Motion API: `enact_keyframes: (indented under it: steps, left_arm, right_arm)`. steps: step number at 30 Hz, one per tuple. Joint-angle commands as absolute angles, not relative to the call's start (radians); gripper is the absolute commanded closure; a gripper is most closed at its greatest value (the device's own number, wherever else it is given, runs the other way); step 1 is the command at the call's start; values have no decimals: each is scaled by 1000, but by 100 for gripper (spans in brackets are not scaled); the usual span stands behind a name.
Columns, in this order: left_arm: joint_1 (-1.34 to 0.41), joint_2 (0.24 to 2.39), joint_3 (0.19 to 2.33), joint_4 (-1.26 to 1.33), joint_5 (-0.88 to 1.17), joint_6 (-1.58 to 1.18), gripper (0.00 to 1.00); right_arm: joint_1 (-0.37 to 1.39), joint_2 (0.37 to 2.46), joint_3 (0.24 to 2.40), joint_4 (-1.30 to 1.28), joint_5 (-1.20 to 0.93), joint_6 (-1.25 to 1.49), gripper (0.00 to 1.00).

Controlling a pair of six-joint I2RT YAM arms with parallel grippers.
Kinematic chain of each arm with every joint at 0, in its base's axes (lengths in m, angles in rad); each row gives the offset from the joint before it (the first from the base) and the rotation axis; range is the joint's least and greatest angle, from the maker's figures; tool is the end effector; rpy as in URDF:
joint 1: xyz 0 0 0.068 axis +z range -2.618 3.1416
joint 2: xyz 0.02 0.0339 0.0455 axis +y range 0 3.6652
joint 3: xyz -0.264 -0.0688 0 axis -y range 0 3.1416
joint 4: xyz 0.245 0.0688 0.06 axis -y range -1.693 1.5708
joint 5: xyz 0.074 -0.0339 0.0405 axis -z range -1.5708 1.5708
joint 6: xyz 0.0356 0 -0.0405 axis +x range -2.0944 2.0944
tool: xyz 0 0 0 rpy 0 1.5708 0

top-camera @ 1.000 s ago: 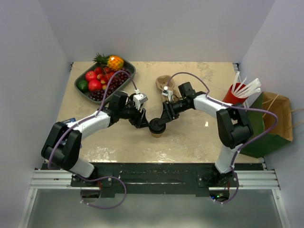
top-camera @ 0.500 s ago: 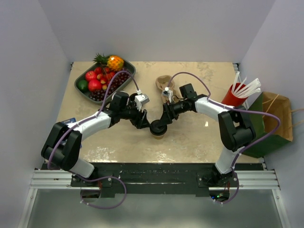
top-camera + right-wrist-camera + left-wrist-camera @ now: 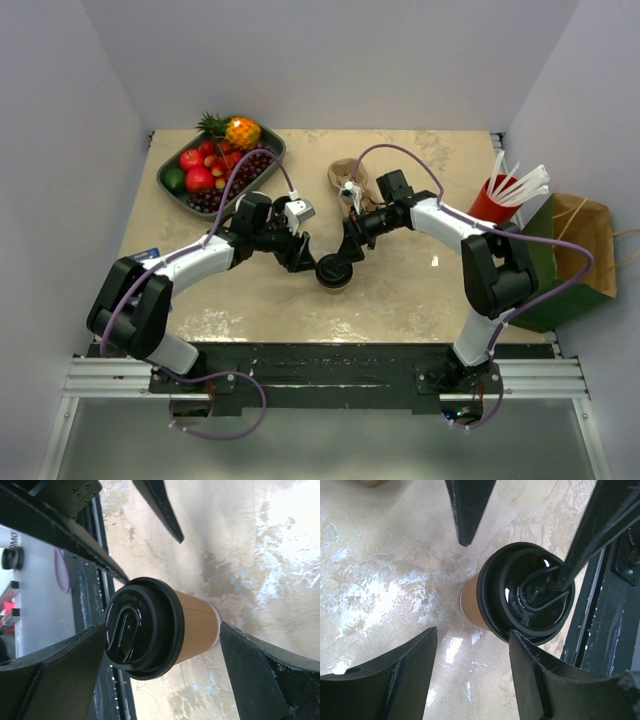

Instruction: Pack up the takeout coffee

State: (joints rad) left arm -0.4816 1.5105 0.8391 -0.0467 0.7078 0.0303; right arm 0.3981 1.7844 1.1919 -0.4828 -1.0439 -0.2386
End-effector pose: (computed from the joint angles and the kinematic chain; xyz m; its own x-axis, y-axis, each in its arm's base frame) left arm 0.2634 -0.1638 0.2051 -0.5590 0.3182 -0.7657 0.8032 0.4371 -0.4048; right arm 0.3166 0.1665 0.2036 -0.6524 -0.4033 -0.6417 -0.7492 0.2150 0.6265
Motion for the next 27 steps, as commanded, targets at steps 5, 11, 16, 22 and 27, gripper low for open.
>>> enact_keyframes:
  steps: [5,11,16,22,27]
  left_arm:
    - [-489,1496,865,-15,776,43,36]
    - [-489,1500,868,-15,772,32,36]
    - [-488,1497,858,-15,781,25,36]
    - [-488,1499,853,21,781,17,36]
    - [-488,1494,845,20,778,17,36]
  right_arm:
    - [377,1726,1259,-462,-953,-328,1]
    - [379,1704,1307,-580,-1021,-512,1]
    - [431,1692,1356,-829,-1009,-835,1]
    - [480,1698,1362,-903,-953,-960,1]
    - [529,1701,1367,-948,-914,-1035,1]
